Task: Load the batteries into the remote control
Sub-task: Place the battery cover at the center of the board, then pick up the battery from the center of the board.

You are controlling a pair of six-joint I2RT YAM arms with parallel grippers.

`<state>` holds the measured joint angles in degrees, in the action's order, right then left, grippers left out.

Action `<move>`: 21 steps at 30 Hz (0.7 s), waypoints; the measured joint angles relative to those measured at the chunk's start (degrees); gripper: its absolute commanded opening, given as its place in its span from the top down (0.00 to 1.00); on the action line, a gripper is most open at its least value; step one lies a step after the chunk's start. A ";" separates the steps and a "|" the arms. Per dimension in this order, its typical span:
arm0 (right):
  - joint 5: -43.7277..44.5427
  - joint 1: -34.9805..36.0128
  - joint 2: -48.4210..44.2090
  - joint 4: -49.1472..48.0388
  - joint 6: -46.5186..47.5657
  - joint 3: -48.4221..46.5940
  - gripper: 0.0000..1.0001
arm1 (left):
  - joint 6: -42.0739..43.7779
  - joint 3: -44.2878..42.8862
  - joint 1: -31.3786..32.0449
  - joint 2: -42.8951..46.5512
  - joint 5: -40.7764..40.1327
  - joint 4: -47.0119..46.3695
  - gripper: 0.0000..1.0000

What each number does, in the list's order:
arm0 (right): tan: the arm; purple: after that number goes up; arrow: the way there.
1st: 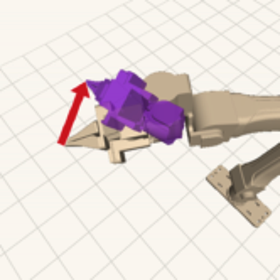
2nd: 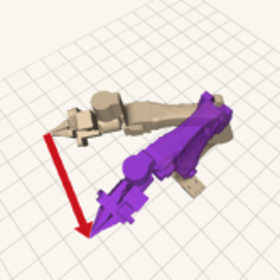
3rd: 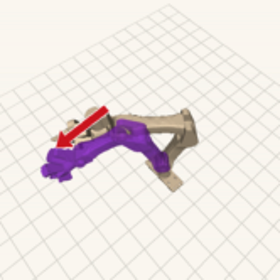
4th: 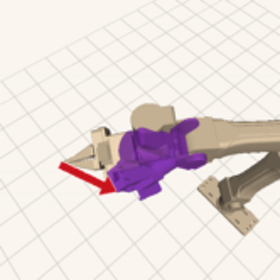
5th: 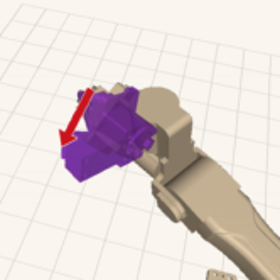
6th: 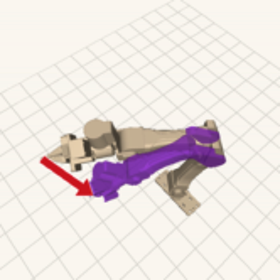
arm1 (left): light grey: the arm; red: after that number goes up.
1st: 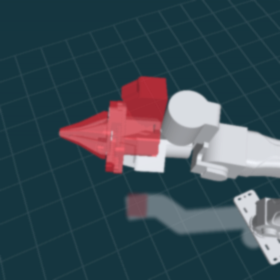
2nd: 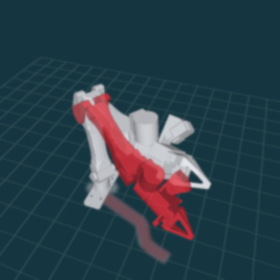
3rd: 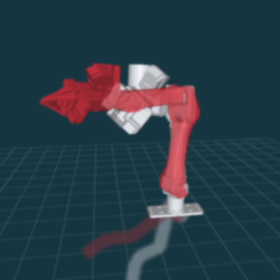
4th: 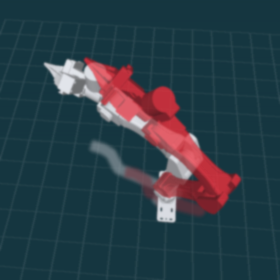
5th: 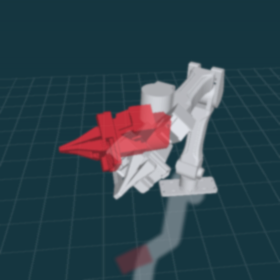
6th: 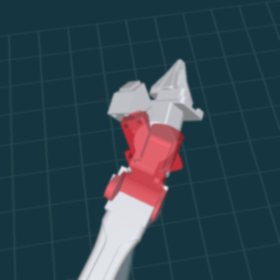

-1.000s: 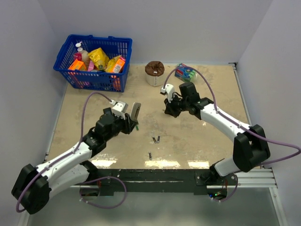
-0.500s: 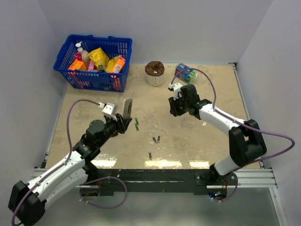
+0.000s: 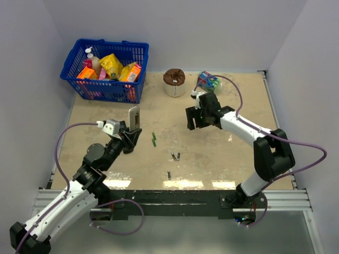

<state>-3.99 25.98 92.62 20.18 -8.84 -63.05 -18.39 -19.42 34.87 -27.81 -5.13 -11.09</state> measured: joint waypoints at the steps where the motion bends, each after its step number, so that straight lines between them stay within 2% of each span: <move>1: 0.04 0.87 0.00 0.74 -1.25 0.07 0.27 | -0.02 0.61 0.00 0.96 -0.02 -0.24 1.00; 8: 1.55 9.90 -1.03 3.39 -8.33 0.83 0.34 | -0.55 3.45 -0.09 1.29 1.95 -1.77 1.00; 13: 2.99 17.40 -1.40 5.05 -11.89 0.79 0.46 | -1.86 3.89 -0.46 -0.52 5.53 -4.20 1.00; 21: 5.57 24.26 2.38 9.90 -14.86 -3.45 0.67 | -7.13 7.21 -0.70 -0.37 9.49 -8.15 1.00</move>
<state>1.58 50.24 95.00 30.09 -23.70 -66.50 -25.52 -12.21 34.17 -28.18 4.36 -19.25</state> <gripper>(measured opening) 0.384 0.319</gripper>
